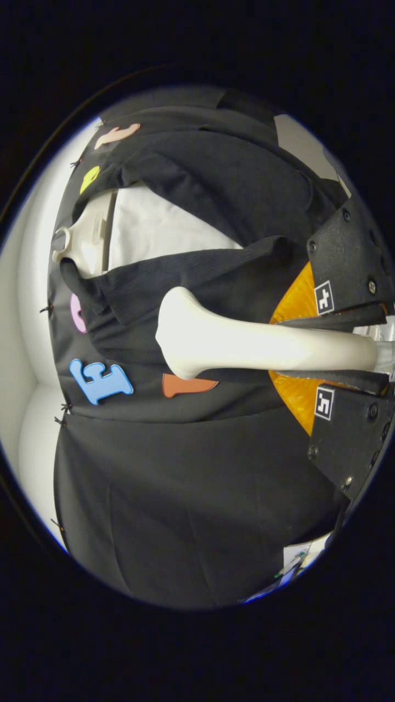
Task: Iron the clothes twice with a garment steamer, once on the left side and once on the right side.
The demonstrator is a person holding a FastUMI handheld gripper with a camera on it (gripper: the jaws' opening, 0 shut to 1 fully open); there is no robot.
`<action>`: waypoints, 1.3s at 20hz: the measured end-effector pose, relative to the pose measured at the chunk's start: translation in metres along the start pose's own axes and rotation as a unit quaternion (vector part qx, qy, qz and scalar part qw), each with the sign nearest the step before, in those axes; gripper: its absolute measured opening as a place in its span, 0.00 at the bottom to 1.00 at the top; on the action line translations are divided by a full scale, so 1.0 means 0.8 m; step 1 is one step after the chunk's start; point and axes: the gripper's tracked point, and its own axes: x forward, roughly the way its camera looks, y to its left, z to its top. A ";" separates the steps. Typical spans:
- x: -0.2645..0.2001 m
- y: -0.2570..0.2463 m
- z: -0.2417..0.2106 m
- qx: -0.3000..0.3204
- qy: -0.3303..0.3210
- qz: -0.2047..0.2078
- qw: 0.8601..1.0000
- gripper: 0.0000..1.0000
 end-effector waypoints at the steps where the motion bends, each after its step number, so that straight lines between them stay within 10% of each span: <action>1: 0.001 -0.001 -0.004 0.001 0.004 0.000 1.000 0.34; 26: -0.009 -0.043 -0.157 0.048 0.113 0.006 0.992 0.34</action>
